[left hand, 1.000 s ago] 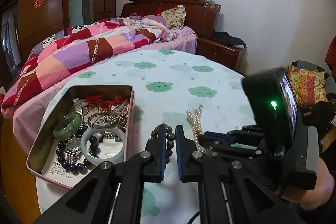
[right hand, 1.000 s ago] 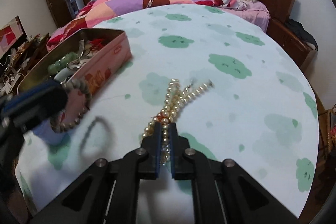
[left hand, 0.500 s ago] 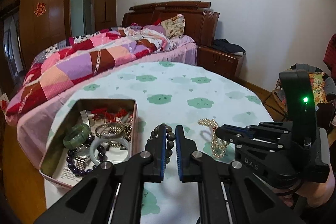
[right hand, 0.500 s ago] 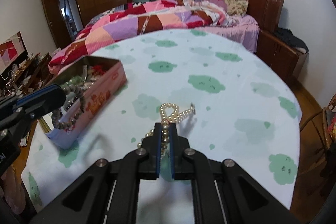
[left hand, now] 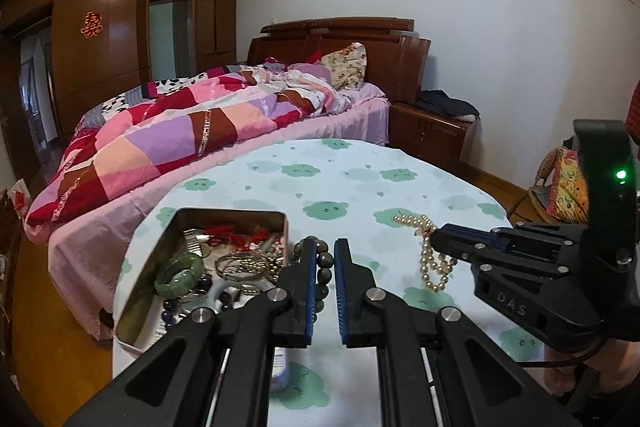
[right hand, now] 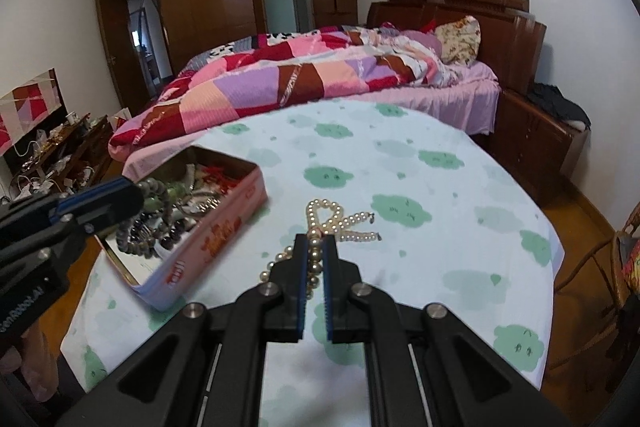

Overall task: Organize jewelry
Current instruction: 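Carry the bead bracelet and pearl necklace into the tin while opening both grippers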

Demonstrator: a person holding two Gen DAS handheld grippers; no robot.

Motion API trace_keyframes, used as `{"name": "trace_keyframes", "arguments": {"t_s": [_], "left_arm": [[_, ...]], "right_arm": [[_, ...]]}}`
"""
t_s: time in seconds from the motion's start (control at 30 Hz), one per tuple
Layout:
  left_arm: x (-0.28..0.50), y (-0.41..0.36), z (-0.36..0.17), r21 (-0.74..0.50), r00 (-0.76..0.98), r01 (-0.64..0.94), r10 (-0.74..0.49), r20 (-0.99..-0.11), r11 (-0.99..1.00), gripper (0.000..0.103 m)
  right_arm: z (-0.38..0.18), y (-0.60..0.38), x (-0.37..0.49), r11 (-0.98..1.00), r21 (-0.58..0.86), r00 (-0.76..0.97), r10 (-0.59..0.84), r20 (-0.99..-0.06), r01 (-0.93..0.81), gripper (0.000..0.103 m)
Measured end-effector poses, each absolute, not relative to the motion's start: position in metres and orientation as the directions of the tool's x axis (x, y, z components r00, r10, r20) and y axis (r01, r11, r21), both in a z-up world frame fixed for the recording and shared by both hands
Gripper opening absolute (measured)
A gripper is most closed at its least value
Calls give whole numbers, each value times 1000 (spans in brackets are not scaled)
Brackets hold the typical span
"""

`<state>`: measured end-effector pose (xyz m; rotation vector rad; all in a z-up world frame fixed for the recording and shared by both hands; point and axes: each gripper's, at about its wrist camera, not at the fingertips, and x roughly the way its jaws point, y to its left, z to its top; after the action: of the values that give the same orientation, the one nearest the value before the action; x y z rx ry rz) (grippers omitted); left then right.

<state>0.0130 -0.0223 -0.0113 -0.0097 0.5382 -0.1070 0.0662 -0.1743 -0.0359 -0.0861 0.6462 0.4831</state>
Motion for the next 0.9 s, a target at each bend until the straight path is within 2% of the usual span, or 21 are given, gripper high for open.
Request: {"name": "trace_keyframes", "arguments": {"t_s": [0.9], "left_arm": [[16, 47, 2, -85, 870, -45, -3, -494, 995, 8]], "right_arm": [[7, -104, 66, 803, 16, 676, 512, -531, -596, 8]]}}
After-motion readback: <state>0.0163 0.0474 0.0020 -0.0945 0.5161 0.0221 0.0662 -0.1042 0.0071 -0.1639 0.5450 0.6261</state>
